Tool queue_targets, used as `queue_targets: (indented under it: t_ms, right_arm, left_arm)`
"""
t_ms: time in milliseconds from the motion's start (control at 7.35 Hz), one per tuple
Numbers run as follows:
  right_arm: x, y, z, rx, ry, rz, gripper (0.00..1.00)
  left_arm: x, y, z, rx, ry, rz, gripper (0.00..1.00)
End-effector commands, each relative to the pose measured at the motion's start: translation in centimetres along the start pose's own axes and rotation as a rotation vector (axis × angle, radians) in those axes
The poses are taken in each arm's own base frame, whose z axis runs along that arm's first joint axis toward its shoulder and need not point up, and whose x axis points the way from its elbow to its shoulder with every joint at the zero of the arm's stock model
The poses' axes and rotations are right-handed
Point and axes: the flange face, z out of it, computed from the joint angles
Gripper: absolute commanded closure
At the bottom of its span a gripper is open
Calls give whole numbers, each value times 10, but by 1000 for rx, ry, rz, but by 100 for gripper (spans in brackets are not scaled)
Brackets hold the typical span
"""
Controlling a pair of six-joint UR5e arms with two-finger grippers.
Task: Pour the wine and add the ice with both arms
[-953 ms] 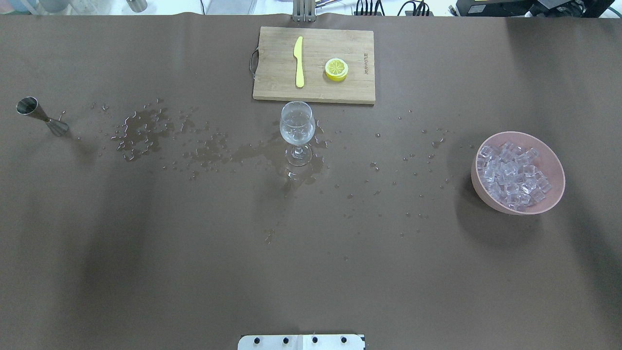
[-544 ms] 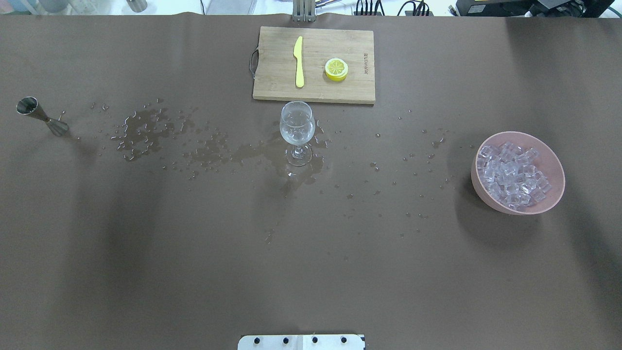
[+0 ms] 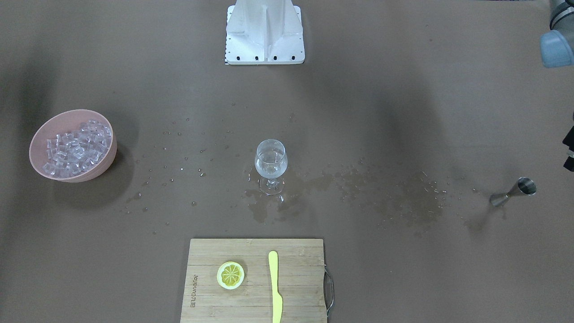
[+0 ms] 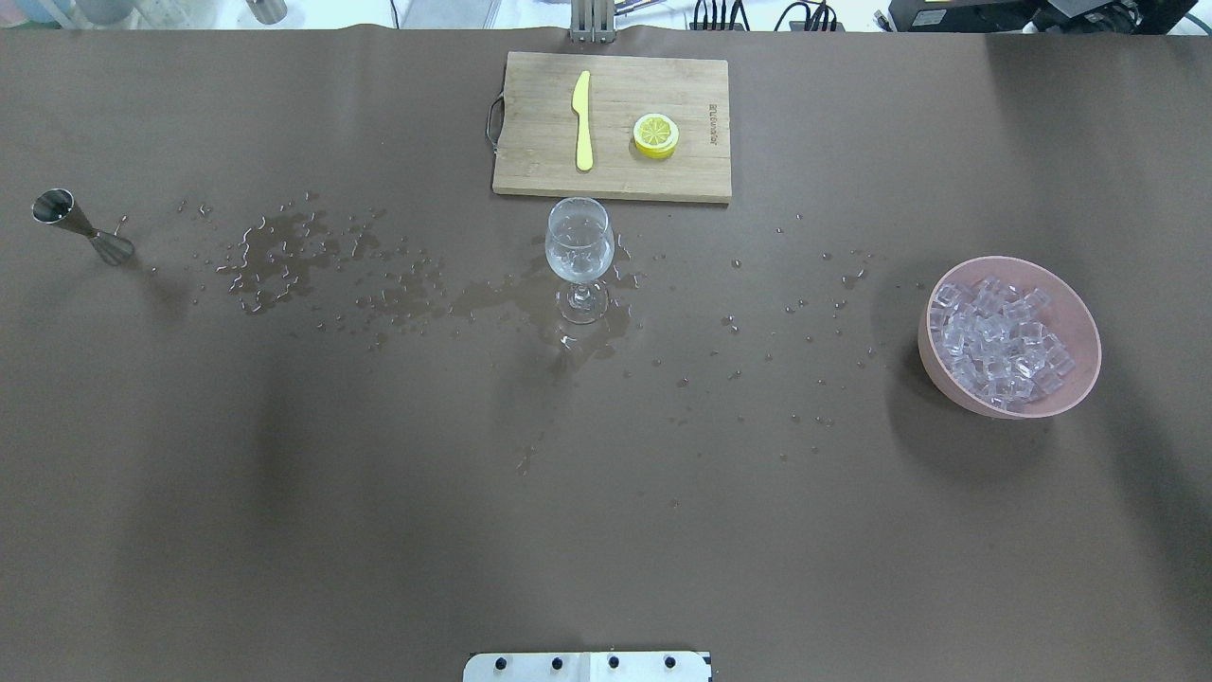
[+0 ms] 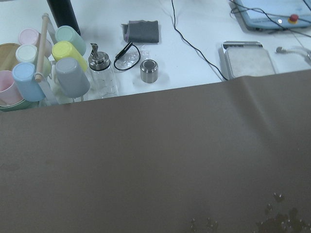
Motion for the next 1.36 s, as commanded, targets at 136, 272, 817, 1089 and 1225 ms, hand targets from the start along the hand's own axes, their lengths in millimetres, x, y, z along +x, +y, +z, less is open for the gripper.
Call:
queue_targets:
  t_ms: [136,272,817,1089,1225]
  right_arm:
    - [2,3,2,-6,-5,7,0]
    - [2,3,2,-6,-5,8,0]
    - [1,3,2,-5,-5,7,0]
    - [1,3,2,-5,-5,9,0]
    - [0,2,1,-3,-5,7,0]
  left_arm:
    - [13,43,23,194,-218,-130,1]
    - [13,58,30,250,-273,-177,1]
    - [37,130,64,486,-417,-240,1]
    - [16,154,79,576,-517,-189,1]
    - [16,167,89,599,-534,-178,1]
